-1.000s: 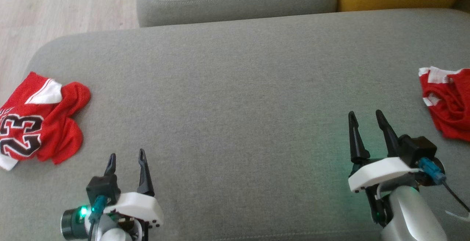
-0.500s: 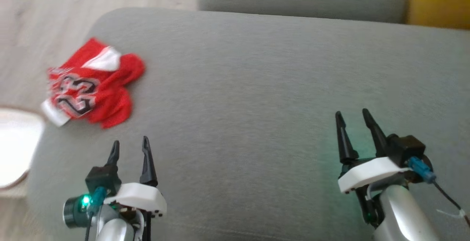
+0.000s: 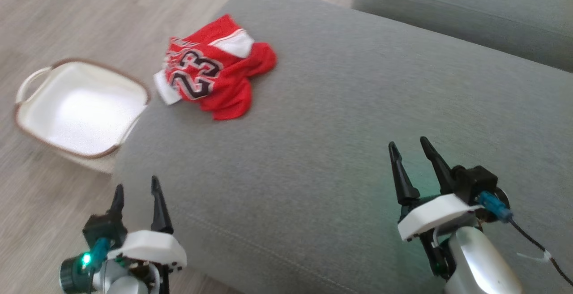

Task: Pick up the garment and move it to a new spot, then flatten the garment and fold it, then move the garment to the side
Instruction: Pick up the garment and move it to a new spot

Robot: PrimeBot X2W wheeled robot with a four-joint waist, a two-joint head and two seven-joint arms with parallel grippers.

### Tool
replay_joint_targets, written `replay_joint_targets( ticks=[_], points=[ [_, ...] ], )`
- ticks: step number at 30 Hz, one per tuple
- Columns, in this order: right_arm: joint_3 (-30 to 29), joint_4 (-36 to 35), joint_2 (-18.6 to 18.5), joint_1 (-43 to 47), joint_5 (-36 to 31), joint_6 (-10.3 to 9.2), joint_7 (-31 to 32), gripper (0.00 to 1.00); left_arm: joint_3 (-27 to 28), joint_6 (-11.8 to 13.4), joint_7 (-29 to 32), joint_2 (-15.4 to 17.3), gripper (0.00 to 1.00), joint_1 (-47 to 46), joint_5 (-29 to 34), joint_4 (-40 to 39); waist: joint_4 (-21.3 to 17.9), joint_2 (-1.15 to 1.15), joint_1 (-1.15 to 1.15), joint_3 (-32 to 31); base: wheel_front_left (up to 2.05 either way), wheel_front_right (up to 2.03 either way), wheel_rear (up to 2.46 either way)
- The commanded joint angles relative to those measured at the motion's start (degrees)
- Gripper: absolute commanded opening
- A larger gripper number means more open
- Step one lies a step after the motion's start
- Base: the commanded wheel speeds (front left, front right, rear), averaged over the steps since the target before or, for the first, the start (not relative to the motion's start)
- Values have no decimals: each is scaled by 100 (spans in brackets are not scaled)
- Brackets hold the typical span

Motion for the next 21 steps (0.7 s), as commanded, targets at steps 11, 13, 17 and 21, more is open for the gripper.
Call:
replay_joint_targets(
  ticks=[11,13,17,21],
  points=[
    [382,-159,21,-432,-54,37,-38,100,421,-36,-29,34,100,-228,-257,-128,-51,0,0,343,0,0,0],
    [404,-185,21,-492,-129,37,-38,100,494,-97,-29,34,100,-365,-330,-68,-192,0,0,477,0,0,0],
    [444,-263,20,-636,-322,37,-37,100,626,-221,-29,34,100,-829,-430,142,-506,0,0,815,0,0,0],
    [478,-418,-30,-779,-458,37,24,100,826,-470,-29,40,100,-1497,-349,507,-797,0,0,1199,0,0,0]
  ],
)
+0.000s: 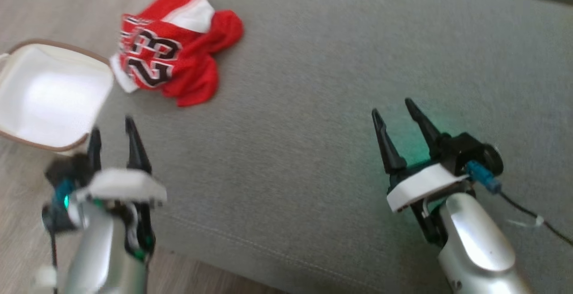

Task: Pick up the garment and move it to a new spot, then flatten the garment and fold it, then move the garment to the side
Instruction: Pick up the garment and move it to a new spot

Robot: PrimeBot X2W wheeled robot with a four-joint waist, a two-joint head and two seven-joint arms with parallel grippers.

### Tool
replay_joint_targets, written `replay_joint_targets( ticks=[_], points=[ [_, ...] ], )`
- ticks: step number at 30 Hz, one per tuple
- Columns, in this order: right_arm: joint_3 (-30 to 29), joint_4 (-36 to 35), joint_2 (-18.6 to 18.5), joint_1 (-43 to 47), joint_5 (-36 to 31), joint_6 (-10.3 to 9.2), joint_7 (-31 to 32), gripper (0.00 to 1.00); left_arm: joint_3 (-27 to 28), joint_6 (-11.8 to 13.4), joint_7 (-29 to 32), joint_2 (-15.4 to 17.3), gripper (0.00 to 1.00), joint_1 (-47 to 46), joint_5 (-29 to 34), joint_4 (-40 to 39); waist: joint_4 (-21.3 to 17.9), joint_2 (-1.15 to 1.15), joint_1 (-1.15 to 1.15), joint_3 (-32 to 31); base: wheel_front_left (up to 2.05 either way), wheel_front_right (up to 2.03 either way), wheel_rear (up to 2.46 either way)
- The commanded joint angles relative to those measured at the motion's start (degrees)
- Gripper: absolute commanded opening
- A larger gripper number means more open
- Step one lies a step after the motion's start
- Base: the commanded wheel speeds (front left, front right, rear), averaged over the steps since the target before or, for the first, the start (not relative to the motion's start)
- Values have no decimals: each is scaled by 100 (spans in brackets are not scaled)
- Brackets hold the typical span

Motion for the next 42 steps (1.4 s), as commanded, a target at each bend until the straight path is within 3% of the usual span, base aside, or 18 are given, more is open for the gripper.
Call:
replay_joint_targets(
  ticks=[1,7,18,19,20,24,32,42],
  points=[
    [171,-254,-24,-218,-53,37,19,100,274,-102,-28,94,100,-417,59,23,-358,0,0,406,0,0,0],
    [251,-687,-230,-339,-92,37,160,100,503,-383,-28,271,100,-1517,232,863,-677,0,0,881,0,0,0],
    [140,-1355,-425,-324,-69,37,416,100,769,-209,-28,732,100,-2792,323,3105,-1143,0,0,1384,0,0,0],
    [119,-1368,-435,-316,-65,37,419,100,770,-226,-28,750,54,-2858,314,3233,-1157,0,0,1386,0,0,0],
    [100,-1374,-438,-310,-58,37,420,100,772,-232,-28,772,0,-2912,312,3330,-1172,0,0,1385,0,0,0],
    [33,-1307,-417,-284,-39,37,374,100,771,-243,-28,828,0,-2997,357,3363,-1219,0,0,1276,0,0,0],
    [-58,-1021,-249,-263,45,37,198,100,621,-403,-28,710,0,-3115,616,2346,-1409,0,0,864,0,0,0],
    [-54,-560,-6,-225,231,37,1,100,-178,-831,-28,159,0,-3036,825,1559,-2347,0,0,358,0,0,0]
  ],
)
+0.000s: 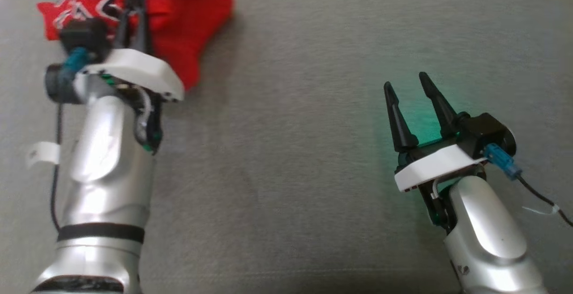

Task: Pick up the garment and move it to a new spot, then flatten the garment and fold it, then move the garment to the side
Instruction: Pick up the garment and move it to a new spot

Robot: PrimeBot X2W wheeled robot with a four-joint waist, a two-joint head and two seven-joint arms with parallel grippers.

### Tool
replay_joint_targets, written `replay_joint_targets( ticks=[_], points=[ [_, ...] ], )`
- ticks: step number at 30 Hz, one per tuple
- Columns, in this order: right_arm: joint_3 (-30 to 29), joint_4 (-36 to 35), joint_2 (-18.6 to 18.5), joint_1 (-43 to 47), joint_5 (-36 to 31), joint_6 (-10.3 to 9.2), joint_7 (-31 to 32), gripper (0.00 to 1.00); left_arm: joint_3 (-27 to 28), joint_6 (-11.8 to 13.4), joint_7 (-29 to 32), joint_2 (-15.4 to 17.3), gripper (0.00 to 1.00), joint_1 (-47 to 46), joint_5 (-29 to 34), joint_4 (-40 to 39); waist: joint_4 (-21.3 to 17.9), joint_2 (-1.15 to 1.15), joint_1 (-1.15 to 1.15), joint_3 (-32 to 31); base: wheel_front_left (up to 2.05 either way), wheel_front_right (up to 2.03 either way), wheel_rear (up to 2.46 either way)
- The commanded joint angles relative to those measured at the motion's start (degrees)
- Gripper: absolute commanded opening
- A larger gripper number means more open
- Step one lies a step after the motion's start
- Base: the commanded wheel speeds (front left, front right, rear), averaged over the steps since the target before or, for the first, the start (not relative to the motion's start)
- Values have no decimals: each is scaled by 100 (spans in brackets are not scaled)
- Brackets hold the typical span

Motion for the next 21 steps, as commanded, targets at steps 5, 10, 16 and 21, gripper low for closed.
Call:
replay_joint_targets(
  ticks=[5,10,16,21],
  points=[
    [147,-47,118,-32,104,37,-100,100,-655,-166,-28,117,0,80,-346,-345,-889,0,0,-149,0,0,0],
    [162,3,134,-113,185,37,-115,100,-2038,75,-28,113,0,256,-1285,-777,-1388,0,0,-95,0,0,0],
    [178,-106,137,-100,326,37,-118,100,-3201,587,-28,113,0,363,-1890,-1012,-1591,0,0,-74,0,0,0],
    [210,-160,138,-62,391,37,-118,100,-3425,882,-28,112,100,546,-1970,-908,-1444,0,0,-84,0,0,0]
  ],
)
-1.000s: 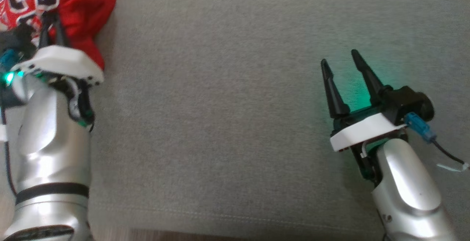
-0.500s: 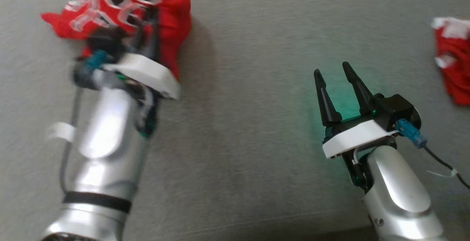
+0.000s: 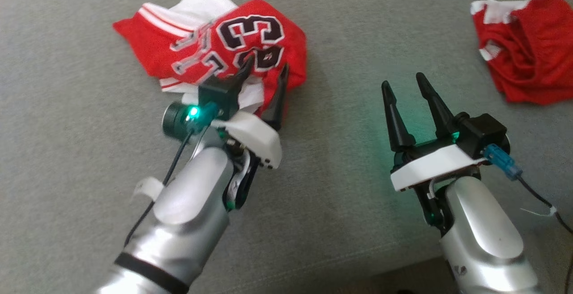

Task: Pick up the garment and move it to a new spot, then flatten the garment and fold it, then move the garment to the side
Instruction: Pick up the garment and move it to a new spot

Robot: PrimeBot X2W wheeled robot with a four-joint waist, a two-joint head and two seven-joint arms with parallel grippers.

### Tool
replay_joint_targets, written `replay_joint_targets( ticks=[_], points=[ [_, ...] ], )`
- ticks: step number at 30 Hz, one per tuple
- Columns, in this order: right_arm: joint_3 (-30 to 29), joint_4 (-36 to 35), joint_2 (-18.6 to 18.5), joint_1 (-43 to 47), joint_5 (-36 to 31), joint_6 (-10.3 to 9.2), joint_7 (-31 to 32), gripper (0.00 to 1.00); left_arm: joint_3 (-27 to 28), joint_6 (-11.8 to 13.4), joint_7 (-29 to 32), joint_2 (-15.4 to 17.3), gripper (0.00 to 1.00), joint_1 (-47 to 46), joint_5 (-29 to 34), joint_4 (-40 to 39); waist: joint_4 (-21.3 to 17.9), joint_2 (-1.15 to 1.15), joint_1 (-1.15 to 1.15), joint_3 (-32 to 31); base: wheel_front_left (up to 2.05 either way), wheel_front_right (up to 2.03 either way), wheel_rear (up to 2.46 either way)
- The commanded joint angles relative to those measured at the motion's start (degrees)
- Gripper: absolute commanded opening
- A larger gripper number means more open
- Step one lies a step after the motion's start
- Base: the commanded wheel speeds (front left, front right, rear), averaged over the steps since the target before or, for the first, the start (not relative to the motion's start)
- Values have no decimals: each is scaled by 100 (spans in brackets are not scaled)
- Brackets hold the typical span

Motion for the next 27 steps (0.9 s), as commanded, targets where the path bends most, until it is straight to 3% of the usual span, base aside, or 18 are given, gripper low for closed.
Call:
replay_joint_targets(
  ticks=[1,6,16,27],
  points=[
    [142,-213,83,-53,22,37,-60,100,212,144,-28,113,100,61,-16,-134,151,0,0,-13,0,0,0],
    [273,-264,83,-54,-15,37,-61,100,821,381,-28,118,100,583,324,-425,592,0,0,-110,0,0,0],
    [407,-202,84,-48,-14,37,-61,100,1939,555,-28,142,100,1710,1043,-1270,1180,0,0,-347,0,0,0],
    [386,30,84,259,74,37,-61,100,3066,562,-28,123,100,3071,1565,-1855,1208,0,0,-844,0,0,0]
  ],
)
